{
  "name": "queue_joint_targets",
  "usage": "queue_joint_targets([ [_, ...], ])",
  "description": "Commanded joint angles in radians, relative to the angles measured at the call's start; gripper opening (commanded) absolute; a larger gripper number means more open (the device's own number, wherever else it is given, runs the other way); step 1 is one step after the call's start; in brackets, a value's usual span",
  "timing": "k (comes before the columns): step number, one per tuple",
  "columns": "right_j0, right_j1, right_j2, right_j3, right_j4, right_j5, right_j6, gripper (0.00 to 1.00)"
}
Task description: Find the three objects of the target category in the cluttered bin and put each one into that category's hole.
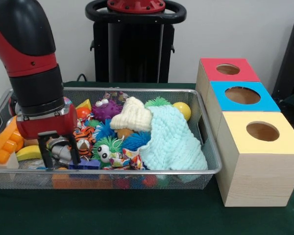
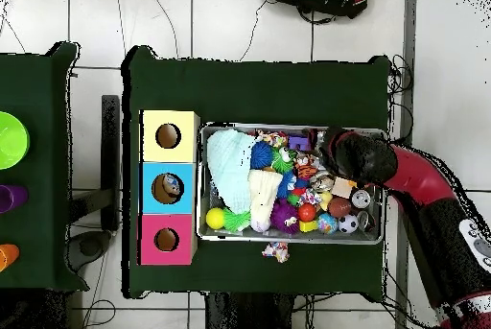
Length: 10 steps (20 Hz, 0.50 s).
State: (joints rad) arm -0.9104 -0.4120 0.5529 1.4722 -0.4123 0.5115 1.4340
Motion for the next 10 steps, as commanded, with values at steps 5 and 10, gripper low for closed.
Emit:
queue_joint_targets([
  [5,-0.092,-0.047,0.042,0.073,-0.018,0.082,-0.106,1.0],
  [10,-0.119,-0.052,0.042,0.105,-0.047,0.064,-0.123,1.0],
])
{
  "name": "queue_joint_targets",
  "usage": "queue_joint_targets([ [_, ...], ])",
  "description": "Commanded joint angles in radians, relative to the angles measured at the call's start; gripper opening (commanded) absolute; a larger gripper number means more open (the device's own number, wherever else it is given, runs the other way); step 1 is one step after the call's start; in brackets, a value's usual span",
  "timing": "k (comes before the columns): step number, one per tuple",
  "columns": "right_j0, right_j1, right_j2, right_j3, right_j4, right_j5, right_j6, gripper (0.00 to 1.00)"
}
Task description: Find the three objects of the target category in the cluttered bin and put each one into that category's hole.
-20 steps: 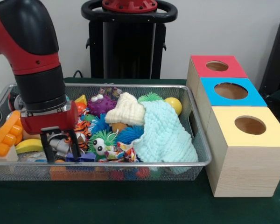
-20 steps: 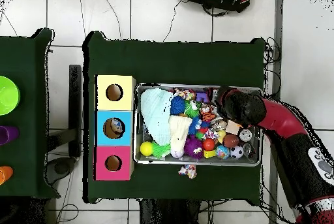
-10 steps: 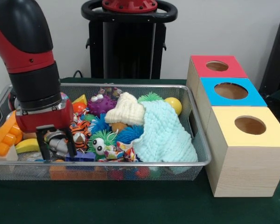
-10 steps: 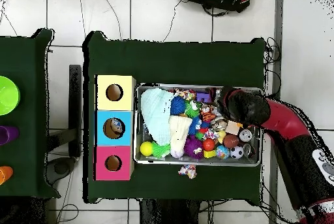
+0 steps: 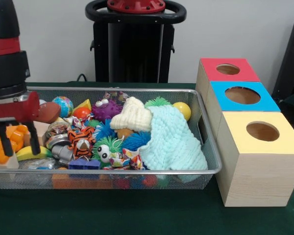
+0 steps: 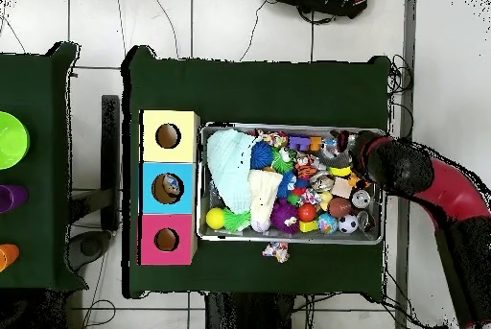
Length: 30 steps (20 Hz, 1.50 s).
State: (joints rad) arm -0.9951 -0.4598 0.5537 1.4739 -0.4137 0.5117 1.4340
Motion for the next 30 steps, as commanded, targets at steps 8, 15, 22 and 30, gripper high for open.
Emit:
queue_joint_targets([
  [8,-0.014,0.045,0.02,0.132,-0.105,-0.051,-0.073,1.0],
  [15,0.009,0.006,0.003,0.176,-0.127,-0.082,-0.001,1.0],
  [22,0.026,0.036,-0.005,0.148,-0.15,-0.117,0.013,1.0],
  [30,0.038,0.097,-0.022,0.116,-0.175,-0.194,0.043,1.0],
])
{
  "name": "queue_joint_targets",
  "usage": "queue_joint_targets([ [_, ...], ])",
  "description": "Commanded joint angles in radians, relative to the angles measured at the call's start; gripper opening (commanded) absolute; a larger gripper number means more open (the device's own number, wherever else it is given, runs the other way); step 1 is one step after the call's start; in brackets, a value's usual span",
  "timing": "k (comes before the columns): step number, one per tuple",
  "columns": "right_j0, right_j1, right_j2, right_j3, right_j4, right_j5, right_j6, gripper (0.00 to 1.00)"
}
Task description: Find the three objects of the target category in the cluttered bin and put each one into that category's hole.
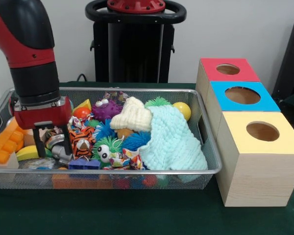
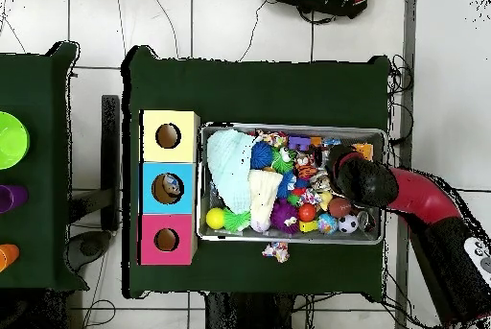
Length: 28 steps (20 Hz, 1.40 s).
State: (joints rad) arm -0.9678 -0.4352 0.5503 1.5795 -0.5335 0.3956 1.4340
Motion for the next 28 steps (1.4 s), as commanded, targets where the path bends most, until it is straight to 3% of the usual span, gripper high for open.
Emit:
queue_joint_targets([
  [1,0.006,0.088,-0.015,0.0,-0.057,-0.083,0.035,1.0],
  [10,-0.016,0.115,0.0,-0.021,-0.055,-0.073,-0.003,1.0],
  [15,-0.067,0.127,0.028,-0.022,-0.064,-0.043,-0.072,1.0],
  [28,-0.07,0.151,0.026,-0.034,-0.092,-0.066,-0.067,1.0],
])
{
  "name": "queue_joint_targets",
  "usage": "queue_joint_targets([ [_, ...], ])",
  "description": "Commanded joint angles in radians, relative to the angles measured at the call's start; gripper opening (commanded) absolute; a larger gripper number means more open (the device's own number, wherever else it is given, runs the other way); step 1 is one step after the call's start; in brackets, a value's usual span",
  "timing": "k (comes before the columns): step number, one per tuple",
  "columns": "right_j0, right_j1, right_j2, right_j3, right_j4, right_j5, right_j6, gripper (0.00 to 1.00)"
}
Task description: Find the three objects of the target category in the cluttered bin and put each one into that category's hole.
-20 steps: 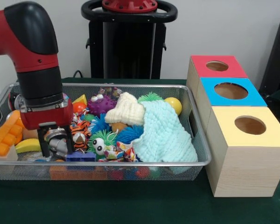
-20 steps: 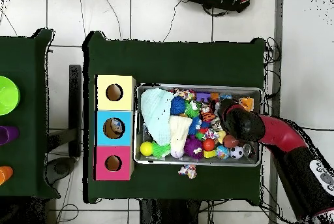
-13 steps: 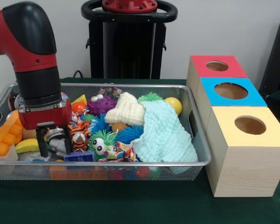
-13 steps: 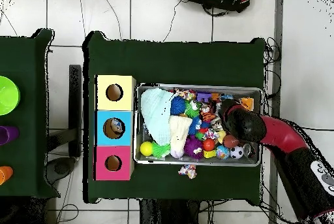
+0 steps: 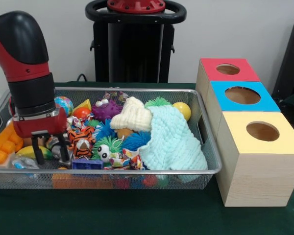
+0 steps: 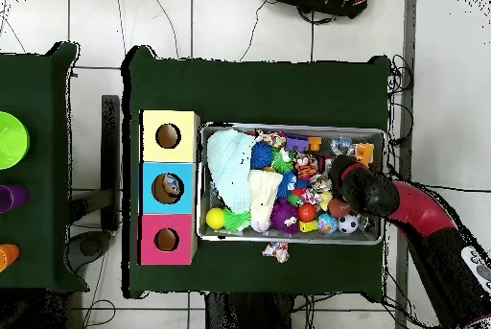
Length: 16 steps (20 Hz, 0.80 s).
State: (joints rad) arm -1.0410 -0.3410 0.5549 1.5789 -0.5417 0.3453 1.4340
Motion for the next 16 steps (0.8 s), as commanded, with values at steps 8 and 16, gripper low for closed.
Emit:
queue_joint_targets([
  [8,0.009,0.005,0.01,0.004,-0.078,-0.015,-0.041,1.0],
  [16,0.015,-0.09,-0.001,0.052,-0.05,0.028,-0.018,1.0],
])
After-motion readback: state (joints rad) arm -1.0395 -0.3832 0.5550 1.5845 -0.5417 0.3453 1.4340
